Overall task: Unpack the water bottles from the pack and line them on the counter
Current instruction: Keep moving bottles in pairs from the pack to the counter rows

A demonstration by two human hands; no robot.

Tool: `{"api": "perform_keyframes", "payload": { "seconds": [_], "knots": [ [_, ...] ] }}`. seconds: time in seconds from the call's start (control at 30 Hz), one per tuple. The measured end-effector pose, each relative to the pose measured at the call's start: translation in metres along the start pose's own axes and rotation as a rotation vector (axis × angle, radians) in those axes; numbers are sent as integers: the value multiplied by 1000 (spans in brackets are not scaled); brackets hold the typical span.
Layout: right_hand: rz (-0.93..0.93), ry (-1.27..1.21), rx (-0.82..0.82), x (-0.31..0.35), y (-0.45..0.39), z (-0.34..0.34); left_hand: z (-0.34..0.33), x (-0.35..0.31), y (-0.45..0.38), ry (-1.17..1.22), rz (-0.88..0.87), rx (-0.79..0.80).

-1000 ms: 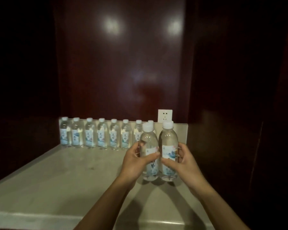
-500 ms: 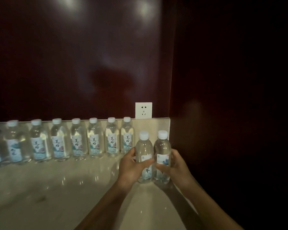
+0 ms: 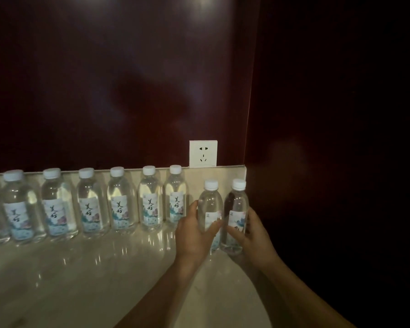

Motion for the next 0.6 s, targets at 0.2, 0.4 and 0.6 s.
{"api": "perform_keyframes", "payload": {
  "seconds": [0.2, 0.4, 0.6],
  "knots": [
    [35, 249, 22, -8, -15, 6, -4, -1, -17, -73, -18, -77],
    [51, 598, -20, -8, -19, 10, -18, 8, -11, -290, 86, -67],
    [63, 635, -106, -13, -28, 13, -20, 24, -1, -319, 210, -126]
  ]
}}
Point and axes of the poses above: each hand's wrist, its own y-axis away from the middle knuckle, its own z-axis out of the back of the hand, x = y × z, the point moved 7 cm from there along -y, towards the middle knuckle, and after that the axes turned 9 degrees about x, right-handed, at the moved point
